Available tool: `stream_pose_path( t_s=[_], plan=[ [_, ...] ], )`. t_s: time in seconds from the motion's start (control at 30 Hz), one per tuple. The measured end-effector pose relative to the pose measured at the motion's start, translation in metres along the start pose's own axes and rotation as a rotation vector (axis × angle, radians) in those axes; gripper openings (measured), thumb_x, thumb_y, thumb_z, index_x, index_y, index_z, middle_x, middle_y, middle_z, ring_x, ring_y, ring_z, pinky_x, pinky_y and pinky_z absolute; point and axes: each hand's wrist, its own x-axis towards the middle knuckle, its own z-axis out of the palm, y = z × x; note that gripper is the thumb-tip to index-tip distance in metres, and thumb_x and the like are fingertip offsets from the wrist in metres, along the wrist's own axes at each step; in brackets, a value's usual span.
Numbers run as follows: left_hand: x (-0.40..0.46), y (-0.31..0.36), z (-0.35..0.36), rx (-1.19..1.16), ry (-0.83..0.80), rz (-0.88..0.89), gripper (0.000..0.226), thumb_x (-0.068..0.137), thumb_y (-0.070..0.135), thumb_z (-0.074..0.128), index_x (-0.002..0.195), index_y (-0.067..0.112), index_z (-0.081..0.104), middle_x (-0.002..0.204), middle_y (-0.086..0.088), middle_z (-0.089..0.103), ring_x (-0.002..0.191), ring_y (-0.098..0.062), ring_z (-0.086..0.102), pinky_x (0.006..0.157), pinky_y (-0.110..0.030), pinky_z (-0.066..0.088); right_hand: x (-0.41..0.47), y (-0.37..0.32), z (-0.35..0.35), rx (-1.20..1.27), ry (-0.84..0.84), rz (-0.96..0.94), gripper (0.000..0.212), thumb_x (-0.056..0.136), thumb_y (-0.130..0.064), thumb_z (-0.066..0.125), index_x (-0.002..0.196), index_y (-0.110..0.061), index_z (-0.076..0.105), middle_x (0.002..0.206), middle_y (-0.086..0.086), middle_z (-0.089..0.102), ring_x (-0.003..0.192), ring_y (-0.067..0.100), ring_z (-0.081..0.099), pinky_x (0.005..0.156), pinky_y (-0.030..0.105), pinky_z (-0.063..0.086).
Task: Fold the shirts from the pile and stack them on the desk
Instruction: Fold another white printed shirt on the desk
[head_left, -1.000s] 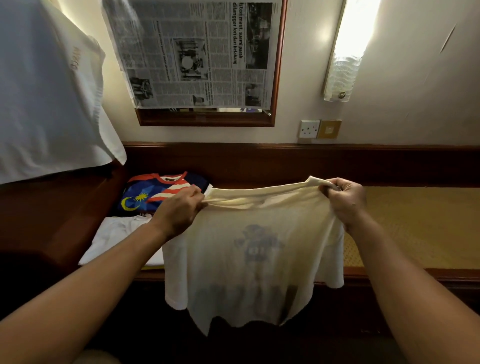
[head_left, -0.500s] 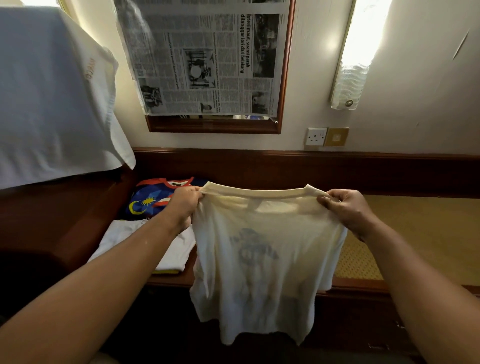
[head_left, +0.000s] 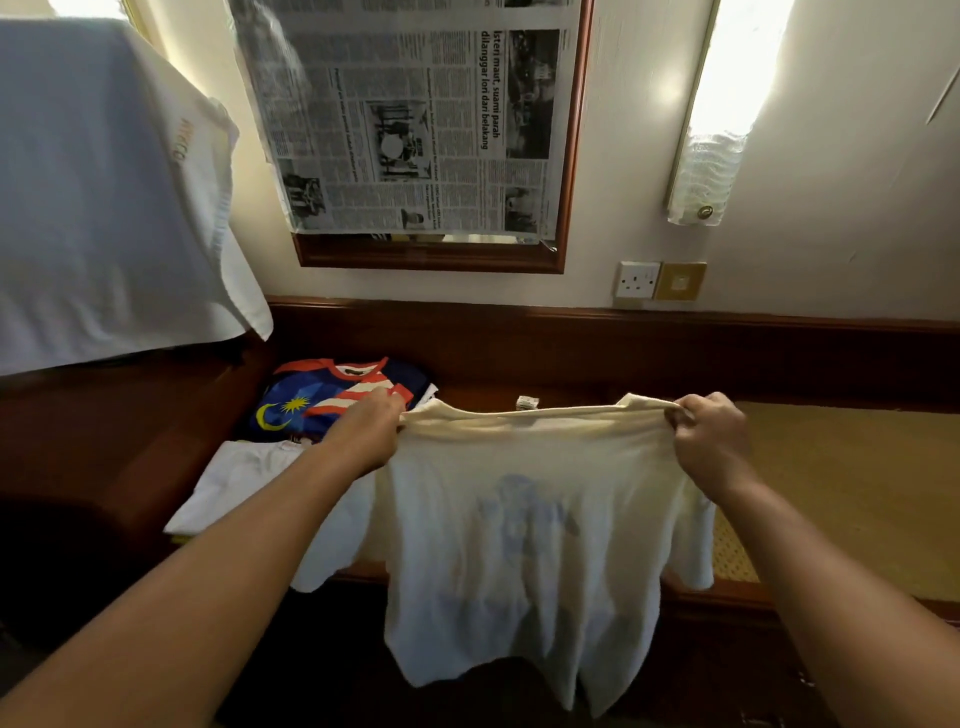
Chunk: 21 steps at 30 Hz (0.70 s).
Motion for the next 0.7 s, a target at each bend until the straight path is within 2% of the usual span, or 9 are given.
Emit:
stream_pose_path(
  t_s=[0.07,0.17,0.23,0.3,0.37,0.47,0.5,0.6,0.7],
  plan=[
    [-0.002,0.0,0.015,-0.007,0.017,-0.115,0.016,0.092,0.003,0.048,0.104,0.004,0.057,0.111,-0.015,0.052,0.095,-0.034,0.056,0.072,-0.037,0.042,-0.003,0.006,0.011,-0.035,0.002,0.057,0.025,0.096,-0.02,0.052,0.083,-0.006,0.068,0.082,0.013,0.061,0.075,0.028,0.052,0.063,0.03,0.033],
    [0.001,-0.004,0.035,-0.054,0.024,-0.266,0.015,0.09,0.0,0.049,0.1,-0.001,0.06,0.108,-0.02,0.056,0.094,-0.038,0.057,0.072,-0.039,0.042,-0.003,0.013,0.025,-0.096,-0.031,0.118,0.03,0.096,-0.031,0.051,0.074,-0.012,0.059,0.075,0.01,0.06,0.073,0.03,0.055,0.06,0.031,0.035],
    [0.009,-0.01,0.048,-0.121,0.0,-0.313,0.016,0.091,0.002,0.048,0.095,-0.002,0.062,0.102,-0.021,0.062,0.092,-0.038,0.058,0.067,-0.036,0.037,0.002,0.016,0.035,-0.11,-0.06,0.083,0.026,0.096,-0.022,0.05,0.075,-0.011,0.057,0.074,0.007,0.056,0.073,0.03,0.053,0.058,0.032,0.034],
    [0.019,-0.017,0.056,-0.221,0.007,-0.355,0.019,0.093,0.006,0.044,0.089,0.0,0.062,0.096,-0.021,0.064,0.091,-0.039,0.058,0.064,-0.033,0.033,0.01,0.021,0.046,-0.104,-0.104,0.008,0.015,0.093,-0.005,0.048,0.082,-0.008,0.059,0.08,0.006,0.052,0.074,0.027,0.051,0.057,0.031,0.032],
    [0.031,-0.021,0.064,-0.379,0.04,-0.403,0.021,0.095,0.009,0.043,0.08,0.005,0.056,0.092,-0.022,0.063,0.088,-0.04,0.056,0.064,-0.033,0.032,0.018,0.026,0.055,-0.089,-0.114,0.007,0.02,0.087,0.006,0.047,0.091,-0.005,0.062,0.087,0.007,0.048,0.075,0.022,0.047,0.058,0.029,0.032],
    [0.055,-0.024,0.078,-0.569,0.106,-0.472,0.03,0.097,0.012,0.044,0.067,0.008,0.044,0.078,-0.017,0.055,0.076,-0.033,0.05,0.063,-0.034,0.031,0.03,0.033,0.072,-0.069,-0.039,0.079,0.017,0.089,0.001,0.049,0.092,-0.007,0.064,0.087,0.007,0.052,0.075,0.023,0.048,0.063,0.03,0.034],
    [0.061,-0.025,0.083,-0.594,0.121,-0.484,0.035,0.097,0.013,0.045,0.063,0.009,0.04,0.071,-0.013,0.051,0.072,-0.03,0.047,0.061,-0.034,0.029,0.034,0.034,0.077,-0.087,-0.013,0.125,0.014,0.093,-0.007,0.05,0.088,-0.009,0.063,0.082,0.007,0.055,0.073,0.023,0.049,0.06,0.031,0.033],
    [0.077,-0.035,0.092,-0.533,0.101,-0.429,0.039,0.097,0.024,0.05,0.06,0.015,0.04,0.062,-0.004,0.046,0.065,-0.028,0.045,0.055,-0.033,0.027,0.051,0.043,0.088,-0.145,0.032,0.237,0.028,0.097,-0.025,0.051,0.074,-0.011,0.058,0.072,0.009,0.059,0.065,0.025,0.049,0.054,0.031,0.031],
    [0.1,-0.047,0.098,-0.469,-0.007,-0.324,0.032,0.094,0.031,0.053,0.066,0.016,0.048,0.065,-0.004,0.052,0.066,-0.028,0.05,0.053,-0.033,0.032,0.075,0.054,0.103,-0.195,-0.01,0.228,0.026,0.098,-0.021,0.049,0.078,-0.007,0.057,0.078,0.01,0.055,0.069,0.026,0.045,0.058,0.032,0.031]
  ],
)
